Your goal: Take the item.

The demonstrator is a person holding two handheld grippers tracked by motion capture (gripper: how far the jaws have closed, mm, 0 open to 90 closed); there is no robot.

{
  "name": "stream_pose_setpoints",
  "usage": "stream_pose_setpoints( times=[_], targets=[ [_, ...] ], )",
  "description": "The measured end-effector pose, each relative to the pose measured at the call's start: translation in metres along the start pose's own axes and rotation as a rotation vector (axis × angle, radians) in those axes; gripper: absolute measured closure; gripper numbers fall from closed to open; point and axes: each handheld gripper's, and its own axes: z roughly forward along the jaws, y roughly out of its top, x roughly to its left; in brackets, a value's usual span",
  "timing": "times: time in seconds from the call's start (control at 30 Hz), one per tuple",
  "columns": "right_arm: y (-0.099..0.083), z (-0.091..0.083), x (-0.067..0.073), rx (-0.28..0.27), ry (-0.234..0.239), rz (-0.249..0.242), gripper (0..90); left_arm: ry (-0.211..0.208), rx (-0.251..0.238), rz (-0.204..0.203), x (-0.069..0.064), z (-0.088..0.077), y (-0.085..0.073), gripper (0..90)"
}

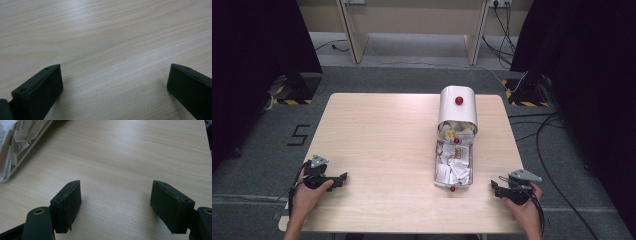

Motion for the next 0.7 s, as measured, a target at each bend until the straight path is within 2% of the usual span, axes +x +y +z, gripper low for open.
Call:
stream_pose_setpoints(
  times=[0.5, 0.53, 0.7],
  targets=[
    [-0.0006, -0.001, -0.0005, -0.004, 0.011, -0.004, 26.2, 0.0, 0.0, -0.001, 0.0, 0.0, 0.0, 0.0],
    [-0.001, -0.0018, -0.0008, -0.005, 0.018, 0.015, 26.5, 0.0, 0.0, 0.0, 0.0, 0.0, 0.0, 0.0],
    [-0.0018, -0.0035, -0.0029, -0.029, 0.037, 0.042, 27.3, 0.0, 0.0, 0.0, 0.0001, 0.0, 0.0001, 0.0]
  ],
)
